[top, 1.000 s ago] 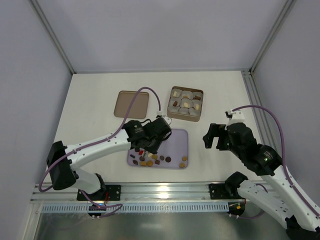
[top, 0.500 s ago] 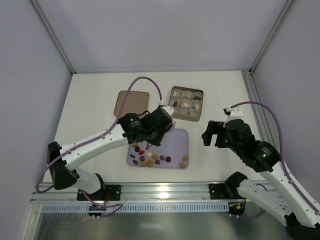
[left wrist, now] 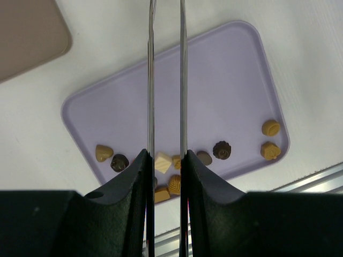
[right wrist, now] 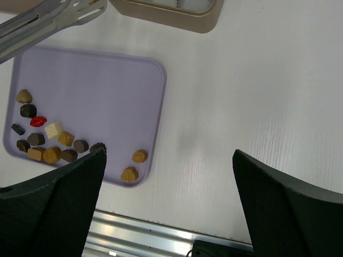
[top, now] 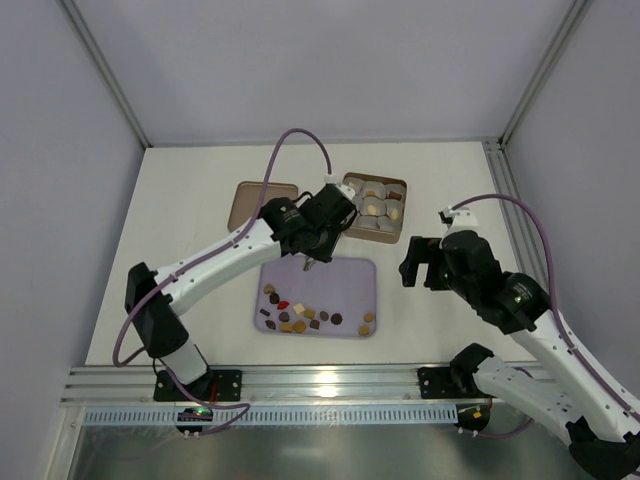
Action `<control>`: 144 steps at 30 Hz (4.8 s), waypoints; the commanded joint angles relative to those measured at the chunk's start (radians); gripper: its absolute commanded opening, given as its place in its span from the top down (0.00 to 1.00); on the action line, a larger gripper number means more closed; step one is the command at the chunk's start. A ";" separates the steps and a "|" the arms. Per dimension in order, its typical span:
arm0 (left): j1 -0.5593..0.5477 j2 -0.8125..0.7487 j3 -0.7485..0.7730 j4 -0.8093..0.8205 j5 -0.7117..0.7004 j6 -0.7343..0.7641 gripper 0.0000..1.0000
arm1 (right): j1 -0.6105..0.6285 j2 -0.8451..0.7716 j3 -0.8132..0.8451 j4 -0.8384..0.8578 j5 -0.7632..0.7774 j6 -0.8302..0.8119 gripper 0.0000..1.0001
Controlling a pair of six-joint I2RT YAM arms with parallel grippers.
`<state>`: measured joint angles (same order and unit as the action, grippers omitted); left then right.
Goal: Pack the chocolate
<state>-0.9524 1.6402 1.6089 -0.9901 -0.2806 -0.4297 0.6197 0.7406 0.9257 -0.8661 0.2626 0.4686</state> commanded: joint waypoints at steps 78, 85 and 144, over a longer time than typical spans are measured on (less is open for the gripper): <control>0.116 -0.002 0.189 0.015 0.075 0.069 0.62 | -0.005 0.092 0.047 0.068 0.018 -0.047 0.00; 0.118 -0.175 0.036 -0.061 0.018 0.017 0.62 | -0.005 0.108 0.041 0.088 -0.008 -0.047 0.00; 0.053 -0.628 -0.598 -0.226 0.138 -0.233 0.64 | -0.003 0.160 -0.059 0.184 -0.111 -0.021 0.00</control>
<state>-0.8917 1.0096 1.0145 -1.2388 -0.1528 -0.6552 0.6186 0.9199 0.8669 -0.7105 0.1360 0.4477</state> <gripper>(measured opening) 0.371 0.996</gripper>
